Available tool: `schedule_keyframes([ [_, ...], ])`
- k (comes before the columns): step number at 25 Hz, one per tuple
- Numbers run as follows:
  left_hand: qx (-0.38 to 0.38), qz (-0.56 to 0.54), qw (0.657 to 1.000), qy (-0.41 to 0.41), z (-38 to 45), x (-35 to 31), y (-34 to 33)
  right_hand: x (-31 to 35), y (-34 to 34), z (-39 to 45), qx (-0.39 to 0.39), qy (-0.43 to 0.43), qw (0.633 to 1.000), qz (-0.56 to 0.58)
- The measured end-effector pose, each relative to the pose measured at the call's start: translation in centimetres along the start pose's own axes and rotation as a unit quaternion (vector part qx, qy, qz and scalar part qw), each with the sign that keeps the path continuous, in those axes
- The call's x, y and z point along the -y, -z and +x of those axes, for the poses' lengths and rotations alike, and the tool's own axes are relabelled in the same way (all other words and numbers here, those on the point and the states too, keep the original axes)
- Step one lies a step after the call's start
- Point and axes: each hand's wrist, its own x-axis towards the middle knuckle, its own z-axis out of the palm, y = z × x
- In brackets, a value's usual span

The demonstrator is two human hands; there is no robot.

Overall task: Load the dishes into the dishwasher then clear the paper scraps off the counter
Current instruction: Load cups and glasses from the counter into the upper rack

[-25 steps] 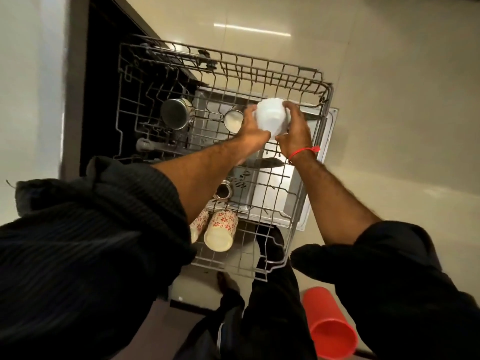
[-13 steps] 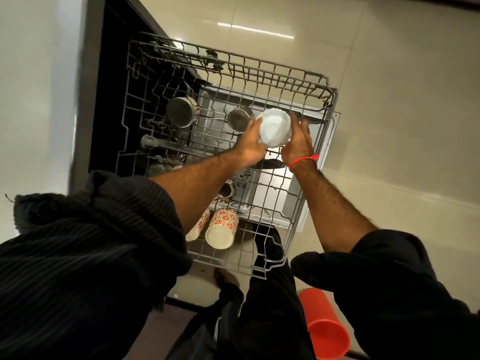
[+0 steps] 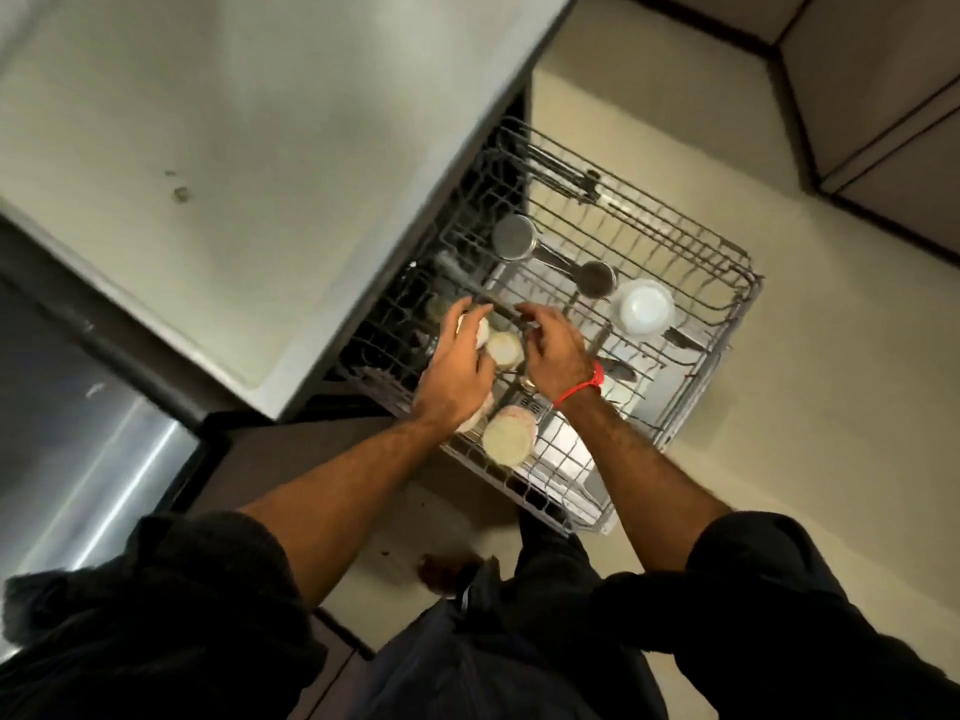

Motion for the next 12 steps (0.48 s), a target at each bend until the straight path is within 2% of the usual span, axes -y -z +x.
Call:
schedule_keyframes([
  [3,-0.081,-0.020,0.996,-0.017,-6.3,3.0,4.9,6.3,-3.5,-3.0,0.040,0.084,0.996,-0.004],
  [6,-0.169,-0.015,0.985,0.006,-12.6,5.9,9.6,12.6,-7.3,-6.1,0.068,0.163,0.984,0.016],
  [9,-0.279,0.005,0.960,0.032,-20.2,9.6,14.6,19.1,-12.5,-10.0,0.106,0.243,0.963,0.046],
  [12,-0.374,0.026,0.925,0.065,-27.5,13.3,18.7,25.5,-17.5,-15.2,0.177,0.292,0.938,0.064],
])
